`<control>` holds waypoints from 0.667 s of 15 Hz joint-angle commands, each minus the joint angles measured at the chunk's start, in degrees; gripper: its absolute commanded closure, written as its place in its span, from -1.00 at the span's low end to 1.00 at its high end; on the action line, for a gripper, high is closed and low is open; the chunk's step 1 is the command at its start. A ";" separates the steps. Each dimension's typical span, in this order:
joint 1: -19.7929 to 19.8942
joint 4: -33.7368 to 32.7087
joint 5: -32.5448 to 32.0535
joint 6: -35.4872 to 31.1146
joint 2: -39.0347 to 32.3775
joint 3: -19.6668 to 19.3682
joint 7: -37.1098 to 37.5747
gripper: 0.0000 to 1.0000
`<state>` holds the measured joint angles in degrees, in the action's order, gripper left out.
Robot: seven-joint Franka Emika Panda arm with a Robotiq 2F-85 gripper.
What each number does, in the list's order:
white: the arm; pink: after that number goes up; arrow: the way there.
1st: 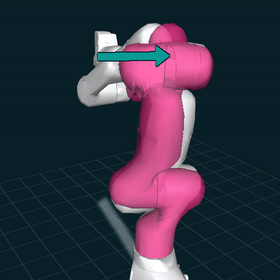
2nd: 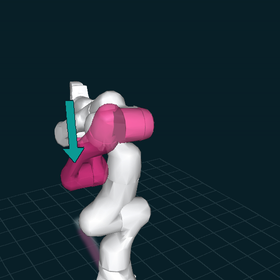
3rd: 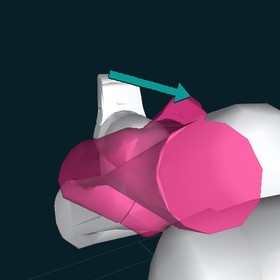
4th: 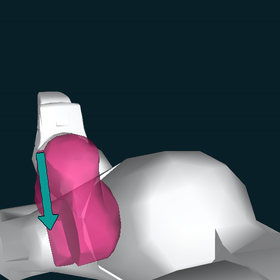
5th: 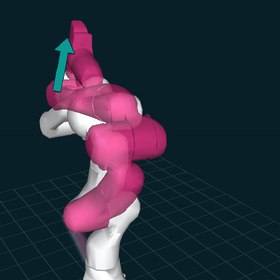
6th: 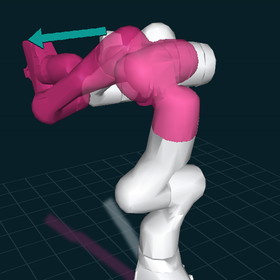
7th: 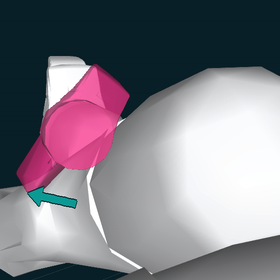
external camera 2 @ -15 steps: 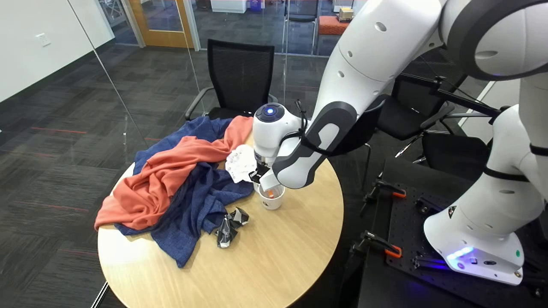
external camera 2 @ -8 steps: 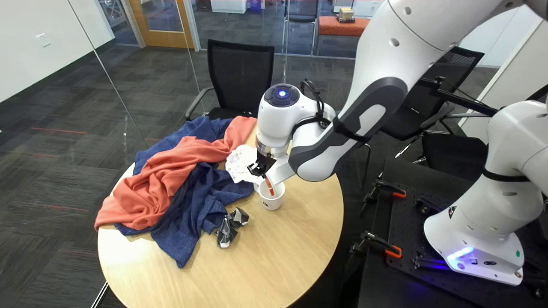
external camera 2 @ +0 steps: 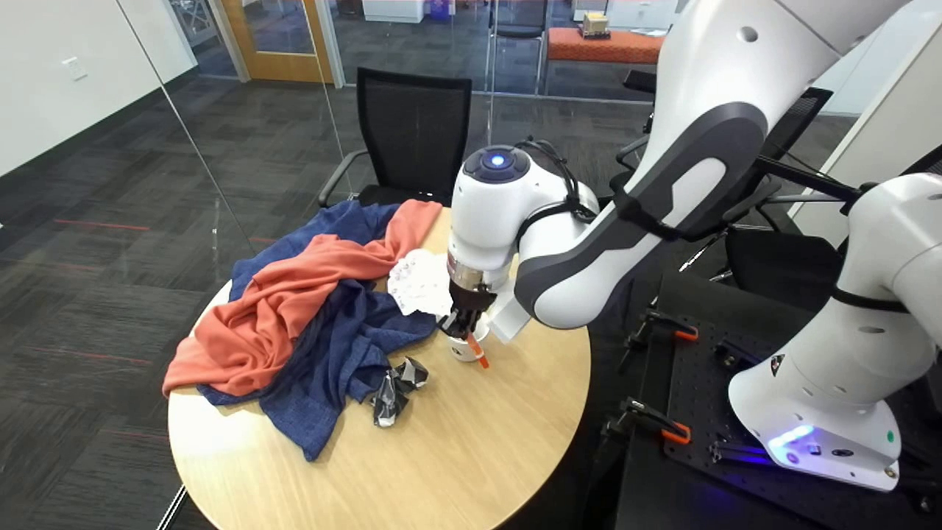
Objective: Remove the orange marker from the mug and put it on the table
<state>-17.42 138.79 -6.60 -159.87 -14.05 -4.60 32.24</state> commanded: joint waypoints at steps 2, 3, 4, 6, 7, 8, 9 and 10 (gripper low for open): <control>3.58 -1.57 4.16 3.62 -2.83 5.91 -9.38 0.91; 3.41 -2.22 3.73 3.88 -4.08 6.10 -9.78 0.91; 3.13 -2.66 3.26 3.99 -5.15 6.14 -10.06 0.91; 2.76 -4.15 2.88 3.54 -8.32 6.06 -10.70 0.91; 2.20 -5.25 2.28 3.26 -10.39 5.50 -10.19 0.91; 1.95 -6.33 2.26 3.27 -12.20 5.27 -10.15 0.91; 1.81 -7.33 2.47 3.33 -13.76 5.20 -10.21 0.91; 1.40 -8.68 2.49 3.86 -15.60 4.91 -9.95 0.91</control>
<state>-15.41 134.63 -4.04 -157.92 -24.75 0.91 23.43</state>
